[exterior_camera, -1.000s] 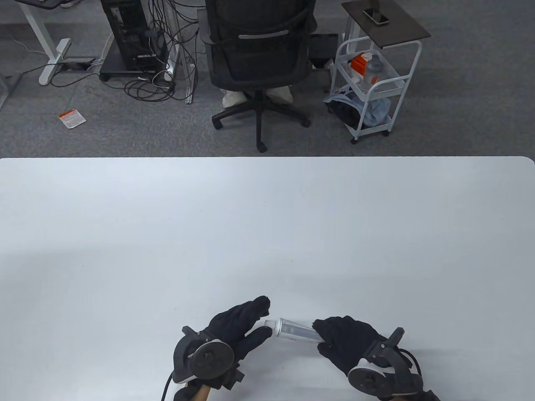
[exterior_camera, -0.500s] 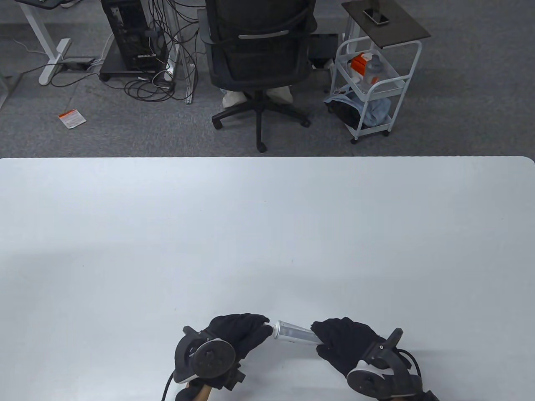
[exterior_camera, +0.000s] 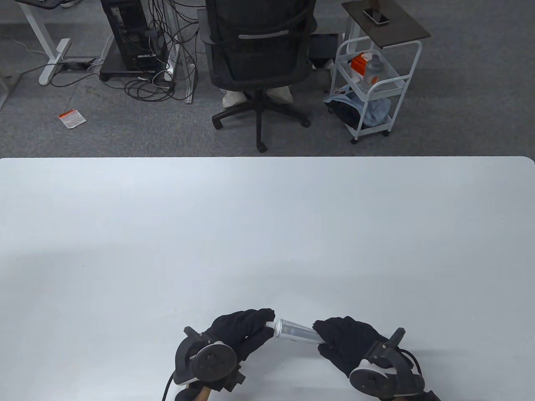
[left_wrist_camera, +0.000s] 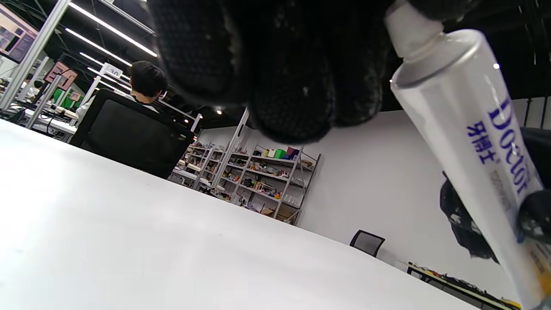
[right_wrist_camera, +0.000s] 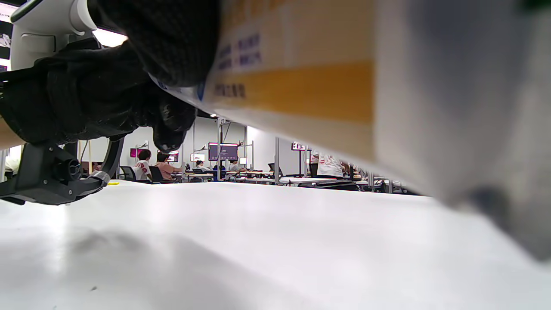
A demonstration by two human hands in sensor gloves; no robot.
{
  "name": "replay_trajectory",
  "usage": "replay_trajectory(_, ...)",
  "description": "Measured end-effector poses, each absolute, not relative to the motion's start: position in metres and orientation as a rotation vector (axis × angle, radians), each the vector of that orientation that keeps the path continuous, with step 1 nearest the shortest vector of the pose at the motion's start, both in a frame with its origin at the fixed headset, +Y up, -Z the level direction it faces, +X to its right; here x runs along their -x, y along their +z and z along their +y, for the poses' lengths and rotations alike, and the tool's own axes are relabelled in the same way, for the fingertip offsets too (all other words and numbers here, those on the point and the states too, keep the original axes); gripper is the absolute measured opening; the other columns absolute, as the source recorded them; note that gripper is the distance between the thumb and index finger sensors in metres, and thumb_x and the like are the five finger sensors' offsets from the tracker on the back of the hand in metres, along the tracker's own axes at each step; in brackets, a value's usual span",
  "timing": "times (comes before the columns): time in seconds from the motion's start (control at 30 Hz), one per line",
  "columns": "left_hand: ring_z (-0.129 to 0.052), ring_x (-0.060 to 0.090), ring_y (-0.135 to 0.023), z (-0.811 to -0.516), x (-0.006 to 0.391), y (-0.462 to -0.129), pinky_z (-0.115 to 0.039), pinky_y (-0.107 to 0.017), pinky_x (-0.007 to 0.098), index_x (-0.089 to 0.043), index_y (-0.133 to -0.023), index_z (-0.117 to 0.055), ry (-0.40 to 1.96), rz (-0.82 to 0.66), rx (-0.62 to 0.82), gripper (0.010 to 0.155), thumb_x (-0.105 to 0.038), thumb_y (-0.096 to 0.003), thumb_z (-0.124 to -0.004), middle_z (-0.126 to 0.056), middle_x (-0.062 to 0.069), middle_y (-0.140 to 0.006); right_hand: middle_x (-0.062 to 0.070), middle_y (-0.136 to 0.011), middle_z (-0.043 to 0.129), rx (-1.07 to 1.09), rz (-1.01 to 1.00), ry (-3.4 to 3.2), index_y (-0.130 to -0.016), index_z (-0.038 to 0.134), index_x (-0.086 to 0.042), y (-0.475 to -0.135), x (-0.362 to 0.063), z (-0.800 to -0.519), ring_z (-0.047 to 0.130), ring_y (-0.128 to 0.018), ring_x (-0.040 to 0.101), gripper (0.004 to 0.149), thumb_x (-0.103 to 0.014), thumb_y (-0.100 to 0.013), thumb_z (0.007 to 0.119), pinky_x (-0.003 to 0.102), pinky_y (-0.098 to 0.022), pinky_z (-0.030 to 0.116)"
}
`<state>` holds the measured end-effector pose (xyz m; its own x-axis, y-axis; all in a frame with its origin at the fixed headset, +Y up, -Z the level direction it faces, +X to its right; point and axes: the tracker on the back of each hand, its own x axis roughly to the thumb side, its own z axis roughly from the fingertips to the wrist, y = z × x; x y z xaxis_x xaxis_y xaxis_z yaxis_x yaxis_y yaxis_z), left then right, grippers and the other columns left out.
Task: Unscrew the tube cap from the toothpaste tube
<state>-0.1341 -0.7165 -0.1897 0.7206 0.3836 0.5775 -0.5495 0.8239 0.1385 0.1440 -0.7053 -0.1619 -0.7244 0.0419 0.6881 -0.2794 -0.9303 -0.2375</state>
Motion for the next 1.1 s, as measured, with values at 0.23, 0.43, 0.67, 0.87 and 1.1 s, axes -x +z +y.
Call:
replay_trajectory(0.23, -0.108, 0.009, -0.054, -0.7166, 0.1359, -0.1895, -0.091, -0.048, 0.035, -0.030, -0.088, -0.085, 0.516, -0.524, -0.349, 0.058, -0.063, -0.0547, -0.050, -0.103, -0.009, -0.069, 0.029, -0.092, 0.071, -1.071, -0.484, 2.726, -0.102, 0.059, -0.007, -0.1624, -0.1437, -0.7058, 0.081, -0.070, 0.048, 0.055, -0.030, -0.054, 0.077, 0.051, -0.045, 0.078)
replay_trajectory(0.43, -0.093, 0.015, -0.092, -0.7134, 0.1371, -0.1886, -0.084, -0.065, 0.041, -0.037, -0.112, -0.054, 0.525, -0.588, -0.316, 0.063, -0.062, -0.0544, -0.058, -0.079, -0.009, -0.108, 0.030, -0.092, 0.071, -1.039, -0.486, 2.720, -0.102, 0.059, -0.007, -0.1650, -0.1483, -0.7044, 0.081, -0.070, 0.048, 0.055, -0.030, -0.054, 0.076, 0.051, -0.045, 0.077)
replay_trajectory(0.67, -0.106, 0.003, -0.057, -0.7138, 0.1316, -0.1898, -0.091, -0.045, 0.025, -0.033, -0.096, -0.076, 0.483, -0.592, -0.283, 0.048, -0.055, -0.0555, -0.062, -0.098, -0.013, -0.078, 0.030, -0.092, 0.072, -1.064, -0.480, 2.735, -0.102, 0.059, -0.007, -0.1641, -0.1457, -0.7062, 0.082, -0.070, 0.048, 0.055, -0.030, -0.054, 0.077, 0.051, -0.045, 0.078)
replay_trajectory(0.87, -0.107, 0.006, -0.034, -0.7145, 0.1328, -0.1912, -0.092, -0.031, 0.026, -0.031, -0.073, -0.093, 0.510, -0.544, -0.296, 0.052, -0.060, -0.0552, -0.054, -0.106, -0.009, -0.049, 0.030, -0.092, 0.072, -1.090, -0.461, 2.733, -0.102, 0.059, -0.007, -0.1632, -0.1432, -0.7064, 0.082, -0.070, 0.048, 0.055, -0.029, -0.054, 0.077, 0.051, -0.045, 0.078)
replay_trajectory(1.1, -0.096, 0.015, -0.087, -0.7113, 0.1408, -0.1893, -0.086, -0.061, 0.038, -0.033, -0.111, -0.059, 0.552, -0.559, -0.326, 0.065, -0.064, -0.0539, -0.055, -0.083, -0.007, -0.104, 0.030, -0.092, 0.072, -1.061, -0.468, 2.725, -0.102, 0.059, -0.007, -0.1648, -0.1470, -0.7047, 0.081, -0.070, 0.048, 0.055, -0.029, -0.054, 0.077, 0.051, -0.045, 0.078)
